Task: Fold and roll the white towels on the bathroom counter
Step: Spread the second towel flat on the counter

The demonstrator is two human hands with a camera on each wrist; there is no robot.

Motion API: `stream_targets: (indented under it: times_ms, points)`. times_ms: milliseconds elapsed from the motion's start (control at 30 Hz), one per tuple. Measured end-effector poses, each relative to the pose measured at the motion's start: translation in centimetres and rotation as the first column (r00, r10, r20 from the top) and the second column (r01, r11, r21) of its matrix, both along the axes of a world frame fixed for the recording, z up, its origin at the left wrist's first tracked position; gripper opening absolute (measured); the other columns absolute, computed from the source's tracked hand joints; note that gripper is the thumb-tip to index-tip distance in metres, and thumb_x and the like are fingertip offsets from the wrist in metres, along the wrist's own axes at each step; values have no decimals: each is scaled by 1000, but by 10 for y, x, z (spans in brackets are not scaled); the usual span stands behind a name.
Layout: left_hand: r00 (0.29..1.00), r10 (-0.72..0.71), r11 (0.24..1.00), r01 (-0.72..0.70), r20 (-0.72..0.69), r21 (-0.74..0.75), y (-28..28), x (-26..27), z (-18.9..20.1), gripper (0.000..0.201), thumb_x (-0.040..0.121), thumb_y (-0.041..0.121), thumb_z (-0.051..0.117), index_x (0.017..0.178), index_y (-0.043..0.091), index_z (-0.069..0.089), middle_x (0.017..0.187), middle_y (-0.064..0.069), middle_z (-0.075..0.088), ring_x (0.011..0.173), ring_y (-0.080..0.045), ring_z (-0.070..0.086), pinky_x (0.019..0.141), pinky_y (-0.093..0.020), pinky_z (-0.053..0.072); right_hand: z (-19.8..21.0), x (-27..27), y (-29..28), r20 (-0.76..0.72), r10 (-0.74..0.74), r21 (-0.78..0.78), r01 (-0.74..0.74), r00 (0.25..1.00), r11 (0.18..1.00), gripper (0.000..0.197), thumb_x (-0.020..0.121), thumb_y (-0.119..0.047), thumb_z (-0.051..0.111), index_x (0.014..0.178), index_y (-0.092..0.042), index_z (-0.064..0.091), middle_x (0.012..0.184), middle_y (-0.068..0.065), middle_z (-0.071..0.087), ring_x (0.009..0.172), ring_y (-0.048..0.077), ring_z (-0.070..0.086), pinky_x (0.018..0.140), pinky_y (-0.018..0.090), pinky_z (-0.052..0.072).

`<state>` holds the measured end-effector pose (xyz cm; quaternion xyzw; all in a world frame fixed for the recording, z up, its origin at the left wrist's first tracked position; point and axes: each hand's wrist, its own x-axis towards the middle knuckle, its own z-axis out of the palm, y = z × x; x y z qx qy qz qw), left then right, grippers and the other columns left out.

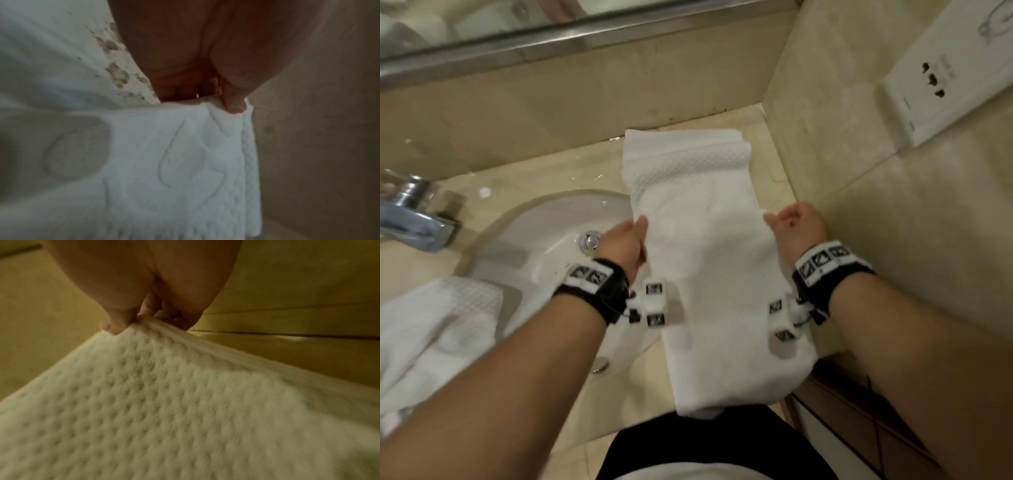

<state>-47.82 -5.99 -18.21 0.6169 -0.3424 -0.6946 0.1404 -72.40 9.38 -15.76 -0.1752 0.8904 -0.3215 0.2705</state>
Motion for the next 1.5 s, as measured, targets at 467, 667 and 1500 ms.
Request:
stream_targets:
  times_ms: [467,667,1500]
  points:
    - [727,-512,843,528,458,104,82,34,15,49,86,56,74,68,13,57,72,-2,63,71,-22,59,68,-32,47,-11,23,91,215,106,333,-175,971,927,41,84,-53,71,104,-20,59,99,-6,65,88,17,62,82,29,49]
    - [734,-433,863,506,523,5,94,46,-13,35,91,40,73,74,14,58,70,-5,57,66,-23,54,65,-29,43,-7,23,88,276,250,316,-333,928,888,43,88,-54,65,112,-18,64,106,-2,67,91,20,62,82,29,48]
    - [378,-510,298,920,772,-254,266,100,13,46,78,60,72,99,24,53,105,-1,50,96,-27,51,82,-42,50,-3,58,176,215,331,410,-392,919,824,39,91,-53,59,102,-16,63,100,3,63,86,23,58,76,31,41]
